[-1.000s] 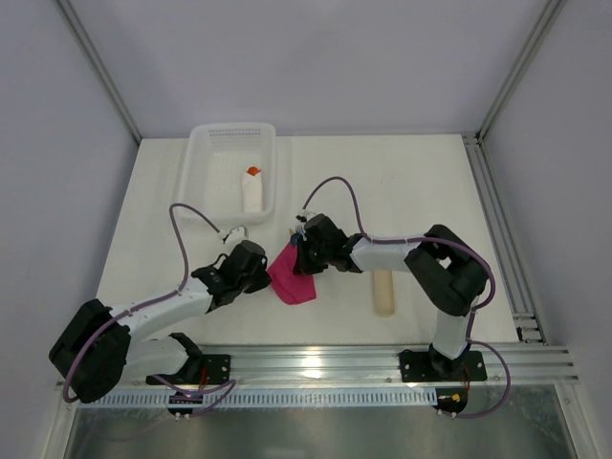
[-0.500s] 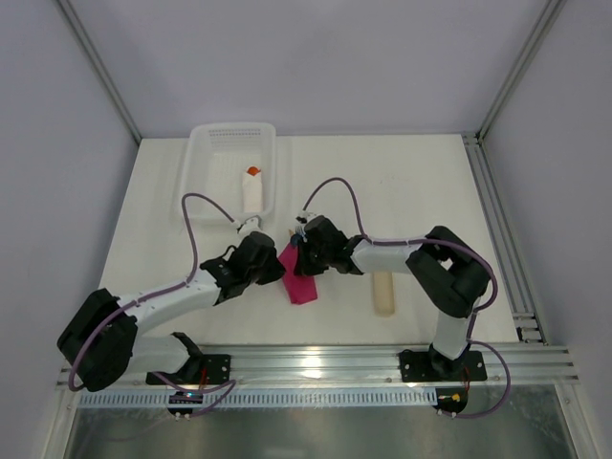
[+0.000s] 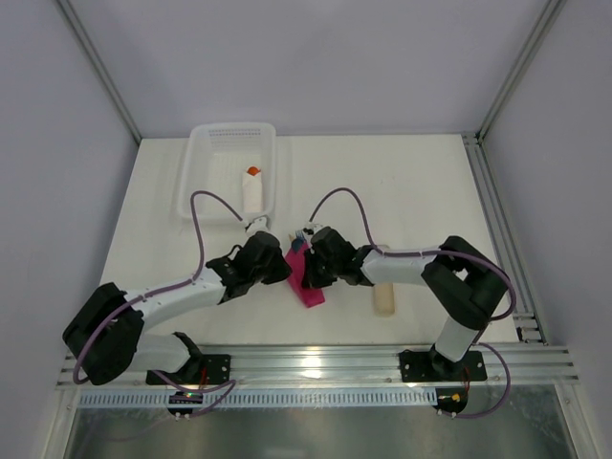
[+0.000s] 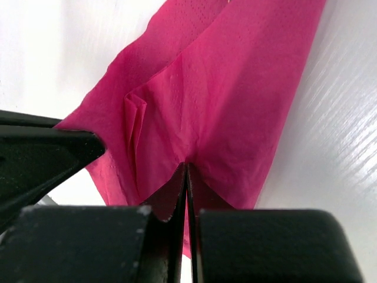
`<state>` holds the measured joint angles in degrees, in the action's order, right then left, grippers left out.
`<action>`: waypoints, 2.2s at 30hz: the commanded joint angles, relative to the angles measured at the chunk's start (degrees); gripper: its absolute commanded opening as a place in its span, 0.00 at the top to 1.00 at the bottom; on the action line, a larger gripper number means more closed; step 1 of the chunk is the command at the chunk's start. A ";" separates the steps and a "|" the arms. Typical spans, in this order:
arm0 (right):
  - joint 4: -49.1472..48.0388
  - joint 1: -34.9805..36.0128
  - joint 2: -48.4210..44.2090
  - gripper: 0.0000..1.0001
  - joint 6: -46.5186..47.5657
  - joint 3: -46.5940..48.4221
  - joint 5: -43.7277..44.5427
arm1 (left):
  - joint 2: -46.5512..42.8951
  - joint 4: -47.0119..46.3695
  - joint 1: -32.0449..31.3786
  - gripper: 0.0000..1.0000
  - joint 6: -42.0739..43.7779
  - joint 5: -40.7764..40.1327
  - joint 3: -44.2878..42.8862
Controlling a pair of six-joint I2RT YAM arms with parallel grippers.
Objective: Place the utensils on the paper napkin and roll it up
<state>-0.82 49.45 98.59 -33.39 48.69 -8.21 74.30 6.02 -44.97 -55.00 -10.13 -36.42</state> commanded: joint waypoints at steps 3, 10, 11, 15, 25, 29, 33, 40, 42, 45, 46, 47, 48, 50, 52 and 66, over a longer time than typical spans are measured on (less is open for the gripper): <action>-0.76 0.65 -3.75 0.96 -0.98 -2.54 0.21 | 0.76 -4.62 -1.17 1.00 2.53 0.90 -1.98; -1.37 1.35 -6.74 0.96 -2.38 -5.62 0.38 | 1.90 -4.88 -1.96 1.00 3.23 0.90 -2.33; -1.46 1.44 -7.52 0.96 -2.47 -5.88 0.47 | 2.07 -5.05 -2.22 1.00 3.24 1.08 -2.42; -1.47 1.96 -9.11 0.96 -3.09 -7.99 1.00 | 2.86 -5.32 -2.75 1.00 3.59 0.99 -2.86; -2.61 2.93 -11.49 0.96 -4.93 -13.44 3.99 | 4.45 -5.67 -4.33 1.00 5.17 1.16 -5.32; -3.84 3.02 -11.40 0.96 -5.72 -15.02 4.25 | 7.25 -5.67 -5.30 1.00 6.05 1.87 -8.74; -5.50 3.28 -11.75 0.96 -6.86 -16.69 4.60 | 10.59 -5.67 -6.27 1.00 7.19 3.36 -12.17; -5.77 3.46 -13.59 0.96 -7.57 -17.57 5.65 | 14.20 -5.67 -6.97 1.00 7.89 4.42 -13.94; -6.03 3.55 -14.03 0.96 -8.01 -17.83 5.75 | 14.81 -7.32 -7.06 1.00 8.33 5.38 -14.20; -6.30 3.72 -13.86 0.96 -8.36 -18.10 6.01 | 15.78 -8.56 -7.06 1.00 8.60 6.78 -14.38; -6.39 3.81 -13.77 0.96 -8.36 -18.19 6.10 | 15.96 -8.92 -7.06 1.00 8.68 7.14 -14.38; -6.39 3.98 -13.68 0.96 -8.54 -18.10 6.27 | 16.40 -9.27 -7.06 1.00 8.77 7.23 -14.38; -6.56 4.16 -13.68 0.96 -8.54 -18.36 6.36 | 16.57 -9.27 -7.06 1.00 8.69 7.23 -14.46; -6.74 4.42 -13.86 0.96 -8.71 -18.45 6.71 | 17.10 -9.27 -7.06 1.00 8.86 7.32 -14.90; -7.26 4.69 -14.91 0.96 -8.54 -18.80 6.98 | 17.45 -9.19 -7.06 1.00 8.95 7.32 -14.90; -4.72 4.60 -25.63 0.96 -9.33 -20.82 10.32 | 17.89 -9.18 -7.06 1.00 8.86 7.23 -14.46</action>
<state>-6.07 53.58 75.22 -42.37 28.58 -0.56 91.92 -0.56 -51.79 -47.31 -3.29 -48.97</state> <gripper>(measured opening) 0.037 0.003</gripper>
